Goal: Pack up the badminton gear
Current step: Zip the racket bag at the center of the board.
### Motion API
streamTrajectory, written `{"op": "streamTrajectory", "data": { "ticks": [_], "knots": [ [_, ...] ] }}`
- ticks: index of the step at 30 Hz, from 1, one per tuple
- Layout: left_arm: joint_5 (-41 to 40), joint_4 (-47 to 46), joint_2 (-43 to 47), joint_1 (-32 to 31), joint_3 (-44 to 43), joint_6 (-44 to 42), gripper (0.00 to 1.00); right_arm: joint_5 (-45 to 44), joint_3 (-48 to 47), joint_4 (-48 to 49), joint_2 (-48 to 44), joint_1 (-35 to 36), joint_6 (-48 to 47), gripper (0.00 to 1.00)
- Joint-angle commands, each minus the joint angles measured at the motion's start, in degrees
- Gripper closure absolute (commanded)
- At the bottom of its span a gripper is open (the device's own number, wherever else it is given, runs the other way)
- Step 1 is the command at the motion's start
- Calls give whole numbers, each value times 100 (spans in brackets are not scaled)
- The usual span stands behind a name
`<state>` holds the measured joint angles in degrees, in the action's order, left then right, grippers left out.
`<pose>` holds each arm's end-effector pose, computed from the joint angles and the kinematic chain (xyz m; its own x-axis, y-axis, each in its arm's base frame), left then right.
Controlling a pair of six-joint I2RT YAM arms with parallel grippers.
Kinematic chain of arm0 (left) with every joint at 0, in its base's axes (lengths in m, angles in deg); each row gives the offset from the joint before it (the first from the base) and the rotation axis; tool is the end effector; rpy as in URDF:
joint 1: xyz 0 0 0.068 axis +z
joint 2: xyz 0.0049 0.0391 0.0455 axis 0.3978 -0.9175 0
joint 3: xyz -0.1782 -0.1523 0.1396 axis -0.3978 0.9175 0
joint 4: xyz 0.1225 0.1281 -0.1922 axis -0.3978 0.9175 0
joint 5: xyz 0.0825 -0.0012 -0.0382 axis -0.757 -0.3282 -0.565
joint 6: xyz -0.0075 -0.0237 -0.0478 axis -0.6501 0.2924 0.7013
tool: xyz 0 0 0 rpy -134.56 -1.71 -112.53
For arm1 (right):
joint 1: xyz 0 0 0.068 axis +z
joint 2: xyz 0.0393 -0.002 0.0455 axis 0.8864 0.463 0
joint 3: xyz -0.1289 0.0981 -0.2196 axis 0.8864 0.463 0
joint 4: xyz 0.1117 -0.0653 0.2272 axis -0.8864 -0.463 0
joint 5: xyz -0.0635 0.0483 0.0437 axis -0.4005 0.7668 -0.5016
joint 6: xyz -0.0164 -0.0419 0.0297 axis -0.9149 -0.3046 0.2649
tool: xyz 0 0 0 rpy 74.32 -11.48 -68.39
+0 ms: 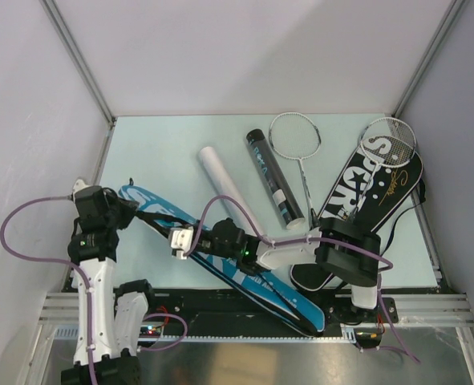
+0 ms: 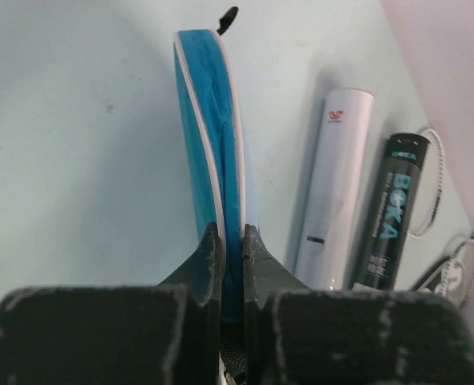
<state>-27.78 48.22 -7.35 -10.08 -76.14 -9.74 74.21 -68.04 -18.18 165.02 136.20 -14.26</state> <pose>0.1403 0.0307 0.3005 -0.2706 -0.7903 -0.5497 -0.5189 0.6007 -0.6082 0.1180 0.4096 0.2367 0.5579 -0.0671 -0.8272 -0.7933 0.2499 -0.5553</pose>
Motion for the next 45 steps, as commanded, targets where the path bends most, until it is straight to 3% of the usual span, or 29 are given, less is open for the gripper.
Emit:
{"op": "streamTrajectory", "data": {
  "ticks": [1, 10, 19, 26, 34, 40, 45],
  "knots": [
    [-1161, -653, -178, 157, -359, -511, 100, 280, 255, -622, -520, 92, -168, 100],
    [-1510, -653, -294, 158, -559, -546, 100, -137, 363, -1102, -757, 147, -13, 100],
    [-2773, -663, -879, 162, -1301, -568, 100, -1294, 1382, -1888, -1797, 470, 722, 100],
    [-3356, -683, -1663, 175, -2161, -566, 100, -2858, 2310, -3662, -3106, 869, 2253, 100],
    [-3733, -670, -2575, 174, -3133, -710, 100, -4483, 2802, -6663, -4804, 1096, 4897, 100],
    [-3992, -673, -2968, 180, -3583, -874, 100, -4901, 2880, -8002, -5423, 1090, 6599, 100],
    [-4500, -669, -3292, 171, -3950, -1154, 100, -4801, 2844, -8726, -5245, 834, 7719, 100]
  ]
}}
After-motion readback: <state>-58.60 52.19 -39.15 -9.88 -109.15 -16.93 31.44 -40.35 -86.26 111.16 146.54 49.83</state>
